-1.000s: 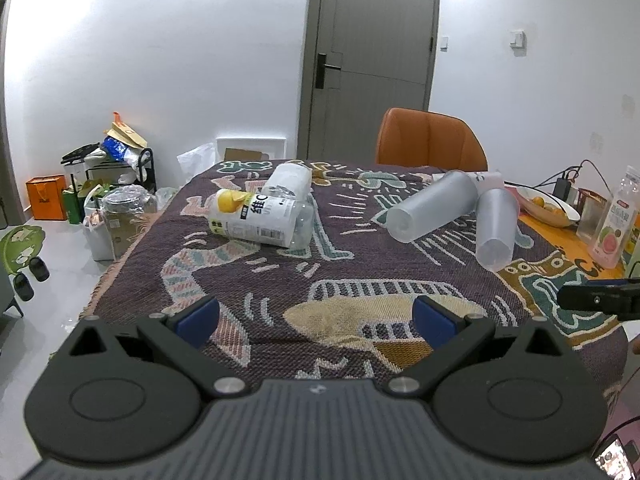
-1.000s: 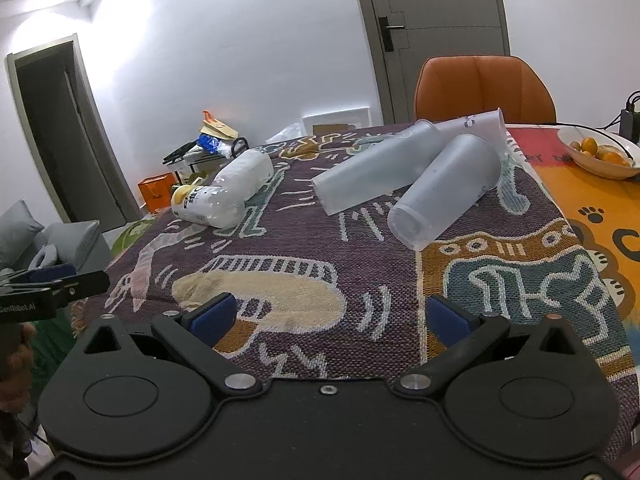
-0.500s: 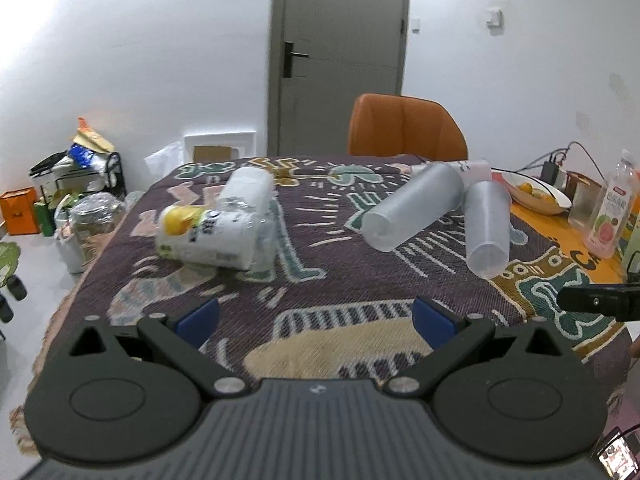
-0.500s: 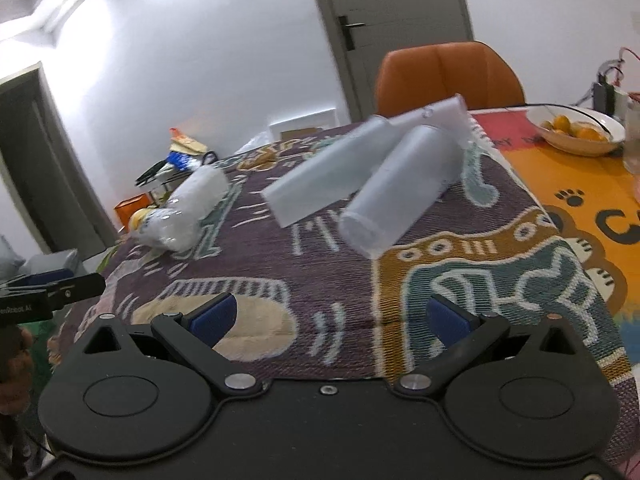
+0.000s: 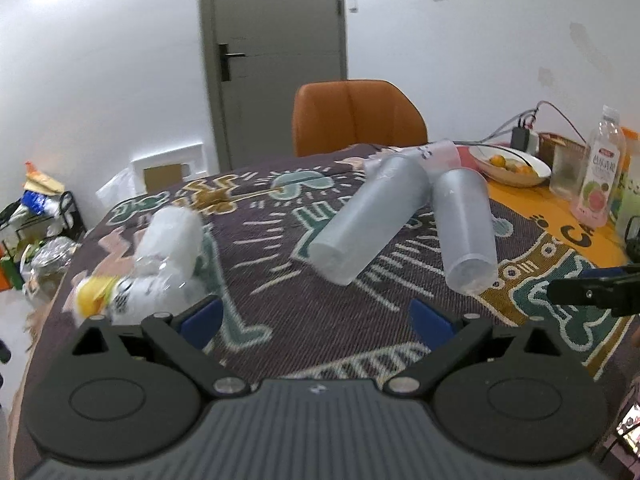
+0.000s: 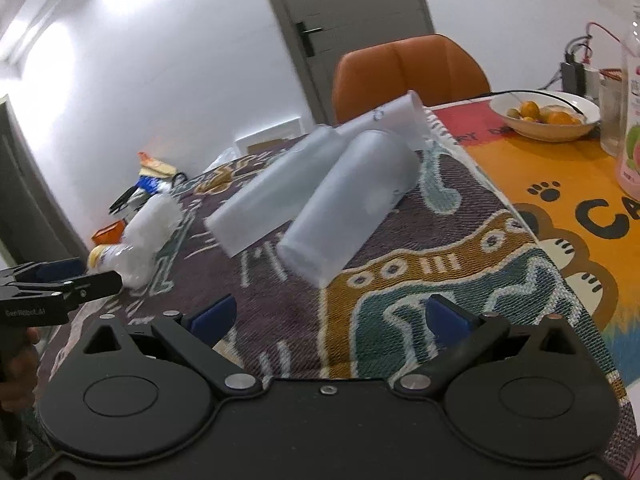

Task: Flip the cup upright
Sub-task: 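Move the right tool toward the frosted cup lying on its side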

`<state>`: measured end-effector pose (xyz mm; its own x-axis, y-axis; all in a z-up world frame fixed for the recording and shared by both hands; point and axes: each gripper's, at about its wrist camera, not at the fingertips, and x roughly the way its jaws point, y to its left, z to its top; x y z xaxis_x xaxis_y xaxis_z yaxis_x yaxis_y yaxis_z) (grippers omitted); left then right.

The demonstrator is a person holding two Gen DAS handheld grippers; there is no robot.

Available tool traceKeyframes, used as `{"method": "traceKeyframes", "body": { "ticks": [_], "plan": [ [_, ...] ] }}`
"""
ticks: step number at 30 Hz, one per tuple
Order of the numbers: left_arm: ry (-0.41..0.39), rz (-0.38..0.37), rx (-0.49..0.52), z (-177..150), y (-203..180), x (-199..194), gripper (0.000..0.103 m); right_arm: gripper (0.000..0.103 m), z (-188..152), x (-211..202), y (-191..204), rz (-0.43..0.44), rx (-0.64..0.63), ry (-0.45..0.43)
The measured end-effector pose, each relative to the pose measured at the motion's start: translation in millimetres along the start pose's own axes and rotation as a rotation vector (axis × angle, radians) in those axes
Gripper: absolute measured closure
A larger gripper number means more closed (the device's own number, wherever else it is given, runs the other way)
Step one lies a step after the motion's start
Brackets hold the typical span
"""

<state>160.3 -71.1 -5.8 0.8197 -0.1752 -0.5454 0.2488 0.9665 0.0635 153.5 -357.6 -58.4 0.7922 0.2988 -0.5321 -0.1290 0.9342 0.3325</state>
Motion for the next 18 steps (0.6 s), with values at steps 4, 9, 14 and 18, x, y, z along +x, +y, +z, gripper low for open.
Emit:
{"method": "traceKeyframes", "body": {
  "ticks": [4,9,14,18],
  "plan": [
    [0.001,-0.029,0.045,15,-8,18,0.004,0.0,3,9,-6,-0.019,0.03,-0.007],
    [0.019,-0.053,0.085,31,-13,39,0.007,0.001,8,15,-17,-0.022,0.079,-0.015],
    [0.055,-0.068,0.12,44,-19,62,0.012,0.001,16,22,-29,-0.036,0.119,-0.026],
    [0.077,-0.087,0.153,55,-22,82,0.017,0.005,22,27,-38,-0.048,0.153,-0.032]
  ]
}}
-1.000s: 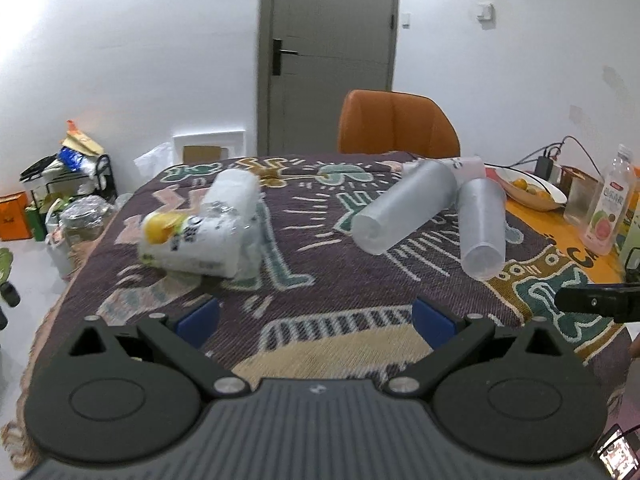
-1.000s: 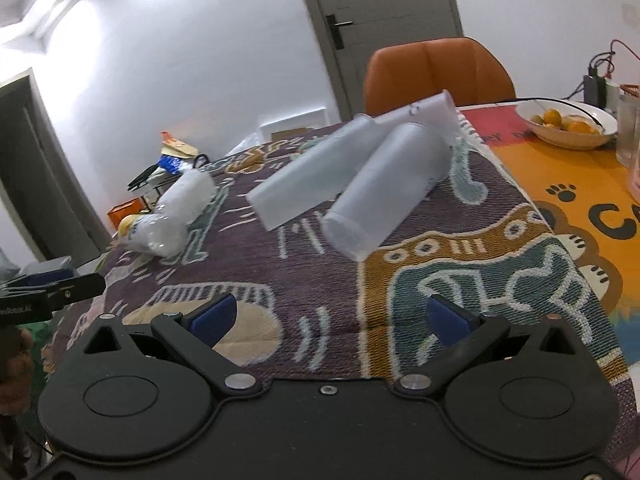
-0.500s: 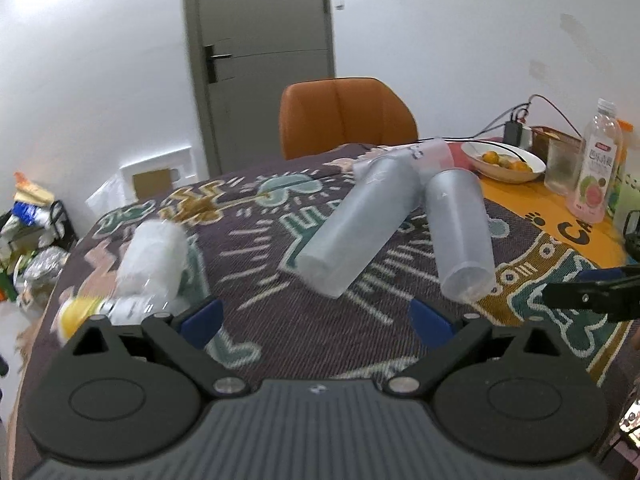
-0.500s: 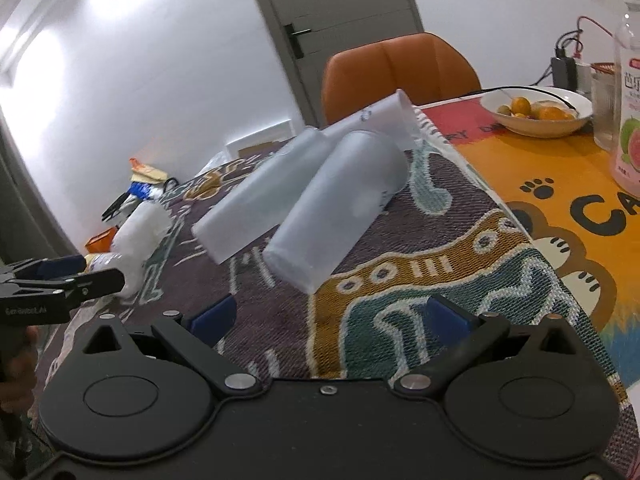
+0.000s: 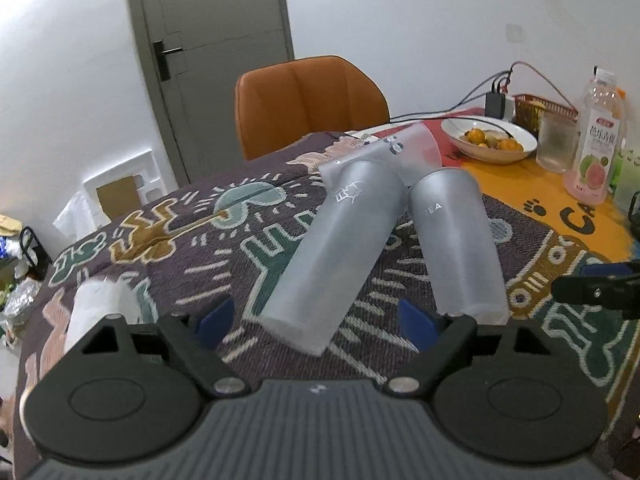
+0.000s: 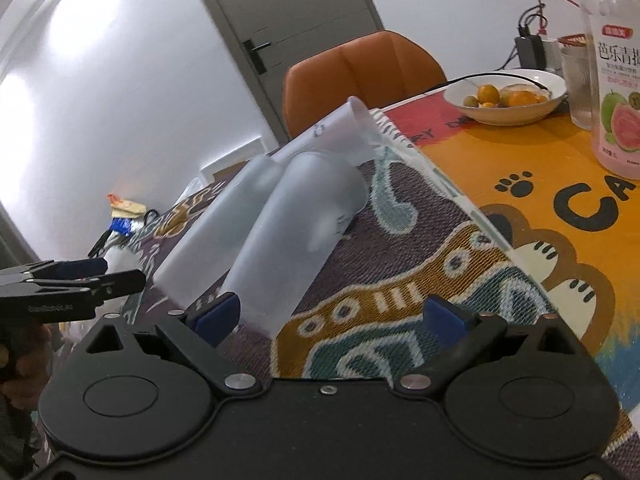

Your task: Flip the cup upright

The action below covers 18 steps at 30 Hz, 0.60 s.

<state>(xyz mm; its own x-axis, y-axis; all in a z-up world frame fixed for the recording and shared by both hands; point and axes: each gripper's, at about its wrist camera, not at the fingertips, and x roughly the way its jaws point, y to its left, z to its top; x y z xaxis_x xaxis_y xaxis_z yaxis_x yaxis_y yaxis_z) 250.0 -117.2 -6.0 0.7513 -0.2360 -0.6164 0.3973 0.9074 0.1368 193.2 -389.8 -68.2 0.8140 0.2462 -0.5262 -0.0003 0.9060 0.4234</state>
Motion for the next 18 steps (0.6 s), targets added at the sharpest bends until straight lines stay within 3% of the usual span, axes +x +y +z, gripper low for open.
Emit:
{"method": "traceKeyframes", "body": {
  "ticks": [9,18],
  "plan": [
    [0.03,-0.053,0.069,25,-9,37,0.027,0.014,12,14,-12,-0.008,0.043,-0.007],
    [0.075,-0.048,0.155,37,-21,76,0.028,0.023,19,29,-25,0.0,0.116,0.011]
  ]
}}
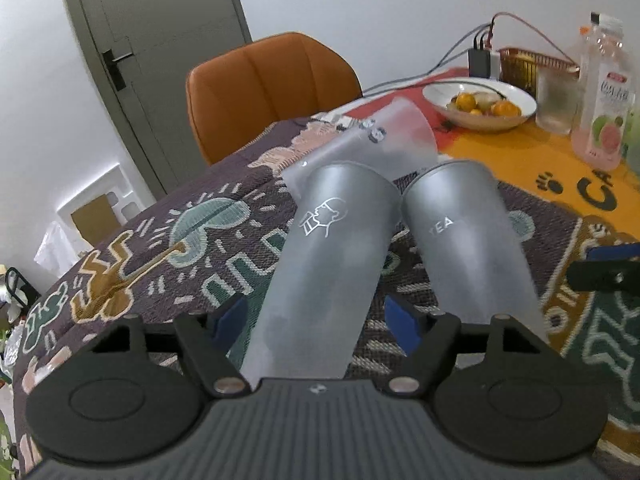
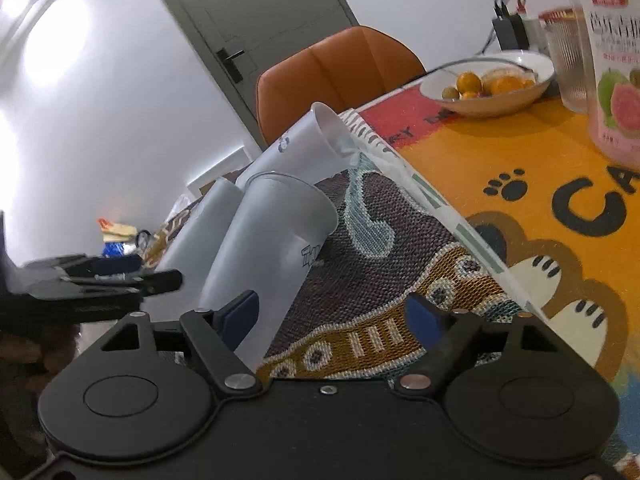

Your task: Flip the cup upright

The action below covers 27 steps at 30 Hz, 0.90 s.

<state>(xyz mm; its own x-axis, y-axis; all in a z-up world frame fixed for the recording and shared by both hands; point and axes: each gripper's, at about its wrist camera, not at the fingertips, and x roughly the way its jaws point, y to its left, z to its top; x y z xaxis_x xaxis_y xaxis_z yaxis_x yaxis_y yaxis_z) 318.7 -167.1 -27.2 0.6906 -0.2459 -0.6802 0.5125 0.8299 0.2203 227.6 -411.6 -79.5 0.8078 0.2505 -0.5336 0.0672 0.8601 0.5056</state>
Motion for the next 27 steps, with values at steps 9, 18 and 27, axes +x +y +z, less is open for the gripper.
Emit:
{"method": "traceKeyframes", "body": {
  "ticks": [9,18,27],
  "plan": [
    [0.034,-0.023,0.115,14,-7,31,0.029,0.029,0,14,-5,-0.022,0.033,0.018],
    [0.023,-0.009,0.15,15,-11,38,0.038,0.03,2,16,-4,-0.043,0.05,0.013],
    [-0.015,0.0,0.153,11,-9,8,0.041,0.03,3,7,6,-0.034,0.043,-0.011]
  ]
}}
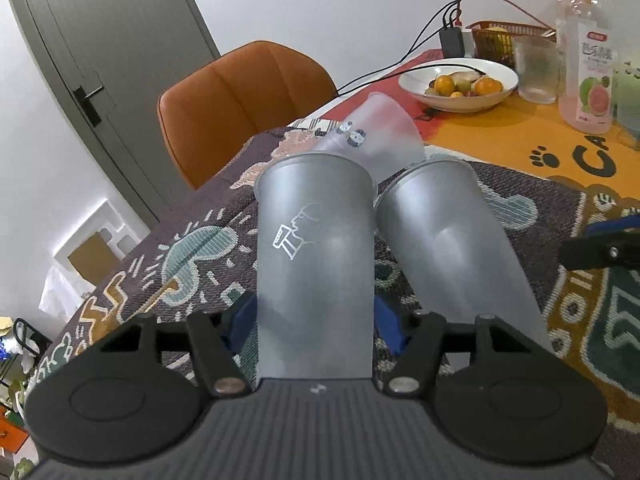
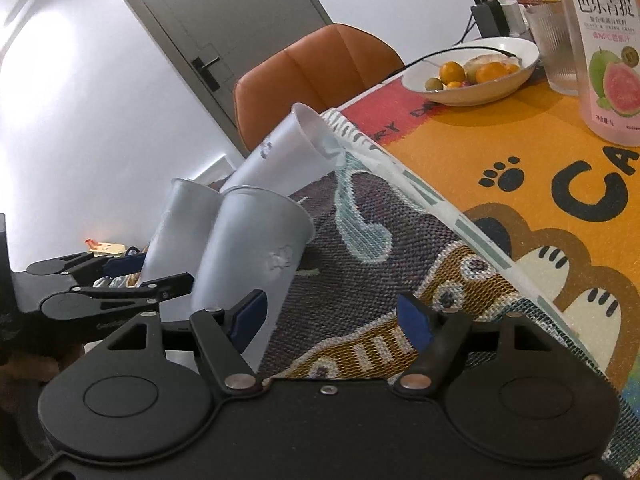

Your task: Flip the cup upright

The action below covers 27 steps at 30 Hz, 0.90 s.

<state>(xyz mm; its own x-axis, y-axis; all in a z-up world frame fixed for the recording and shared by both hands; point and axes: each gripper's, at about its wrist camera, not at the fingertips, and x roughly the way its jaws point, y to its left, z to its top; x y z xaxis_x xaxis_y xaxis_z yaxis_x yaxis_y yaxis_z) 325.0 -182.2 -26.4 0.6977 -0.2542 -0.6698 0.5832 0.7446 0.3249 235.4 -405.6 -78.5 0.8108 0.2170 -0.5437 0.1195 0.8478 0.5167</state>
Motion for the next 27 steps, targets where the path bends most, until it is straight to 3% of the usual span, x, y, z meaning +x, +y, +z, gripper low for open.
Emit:
{"method": "traceKeyframes", "body": {
  "ticks": [7,8,9,10,14,20,22,24,27],
  "plan": [
    [-0.035,0.02,0.014,-5,-2,-30,0.048,0.03,-5,-11,8,0.019,-0.01,-0.008],
    [-0.038,0.022,0.018,-6,-3,-35,0.052,0.03,-5,-13,9,0.023,-0.013,-0.008],
    [-0.039,0.022,0.021,-6,-4,-38,0.092,0.03,-6,-14,11,0.028,-0.017,-0.009],
    [-0.014,0.023,0.021,-6,-3,-40,0.103,0.03,-7,-15,12,0.034,-0.021,-0.009],
    [0.004,-0.005,0.025,-12,-4,-45,0.103,0.03,-11,-20,19,0.051,-0.041,-0.007],
    [0.01,0.019,0.034,-13,-8,-45,0.09,0.03,-13,-25,17,0.049,-0.046,-0.009],
    [0.017,0.014,0.013,-9,-6,-41,0.058,0.03,-12,-24,14,0.039,-0.037,-0.011],
    [-0.007,0.025,0.023,-9,-6,-40,0.037,0.03,-11,-23,11,0.031,-0.031,-0.013],
    [-0.022,0.025,0.031,-5,-7,-33,0.032,0.029,-10,-19,5,0.02,-0.021,-0.009]
  ]
}}
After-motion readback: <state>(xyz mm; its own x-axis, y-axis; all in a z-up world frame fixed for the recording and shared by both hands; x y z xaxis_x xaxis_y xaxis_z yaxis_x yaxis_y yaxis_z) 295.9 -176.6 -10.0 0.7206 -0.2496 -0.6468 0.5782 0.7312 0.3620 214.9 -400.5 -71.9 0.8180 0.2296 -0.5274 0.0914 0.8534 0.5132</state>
